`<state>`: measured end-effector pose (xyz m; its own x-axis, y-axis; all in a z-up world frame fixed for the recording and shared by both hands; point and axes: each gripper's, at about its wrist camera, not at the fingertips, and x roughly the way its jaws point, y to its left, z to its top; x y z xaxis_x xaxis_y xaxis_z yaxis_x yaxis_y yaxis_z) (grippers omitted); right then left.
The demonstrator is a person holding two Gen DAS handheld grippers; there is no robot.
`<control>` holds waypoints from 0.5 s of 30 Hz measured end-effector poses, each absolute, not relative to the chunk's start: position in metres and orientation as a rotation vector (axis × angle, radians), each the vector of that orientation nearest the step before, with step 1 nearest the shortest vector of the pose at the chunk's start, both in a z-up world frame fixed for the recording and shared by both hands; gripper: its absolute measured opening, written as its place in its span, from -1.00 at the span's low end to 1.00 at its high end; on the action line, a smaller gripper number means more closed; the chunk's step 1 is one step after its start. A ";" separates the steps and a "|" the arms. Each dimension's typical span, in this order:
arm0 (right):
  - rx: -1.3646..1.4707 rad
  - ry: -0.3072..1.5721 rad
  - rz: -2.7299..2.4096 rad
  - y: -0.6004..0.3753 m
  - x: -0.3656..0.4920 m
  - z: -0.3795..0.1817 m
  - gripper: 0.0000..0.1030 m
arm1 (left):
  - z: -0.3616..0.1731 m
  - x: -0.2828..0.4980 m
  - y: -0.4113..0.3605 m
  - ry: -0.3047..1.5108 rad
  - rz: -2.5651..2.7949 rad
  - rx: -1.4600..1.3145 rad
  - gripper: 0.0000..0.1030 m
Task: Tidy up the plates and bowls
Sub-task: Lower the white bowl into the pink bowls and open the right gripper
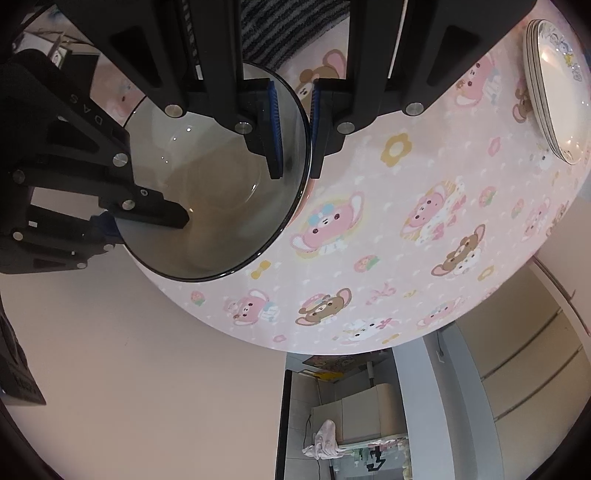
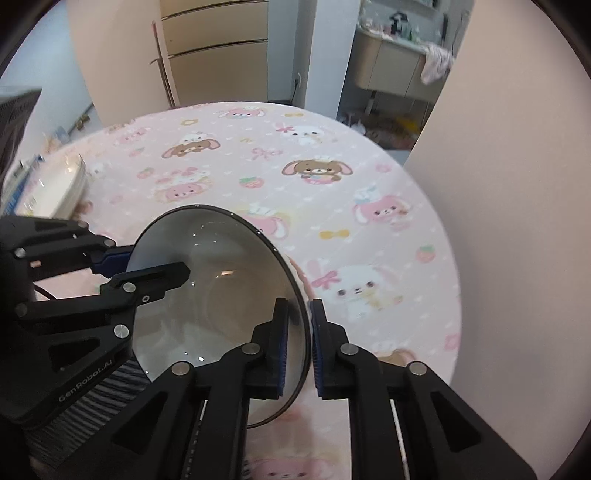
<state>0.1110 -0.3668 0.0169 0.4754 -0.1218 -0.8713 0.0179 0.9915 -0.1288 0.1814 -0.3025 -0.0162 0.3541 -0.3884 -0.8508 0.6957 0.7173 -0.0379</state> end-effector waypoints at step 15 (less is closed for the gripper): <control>-0.062 1.099 -0.059 -0.382 0.112 0.007 -0.77 | -0.018 0.182 -0.301 0.965 -0.713 0.341 -0.72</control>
<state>0.1123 -0.3816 0.0070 0.4535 -0.0780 -0.8878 0.0168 0.9967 -0.0789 0.1824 -0.3007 -0.0176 0.3692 -0.3975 -0.8400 0.6861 0.7262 -0.0421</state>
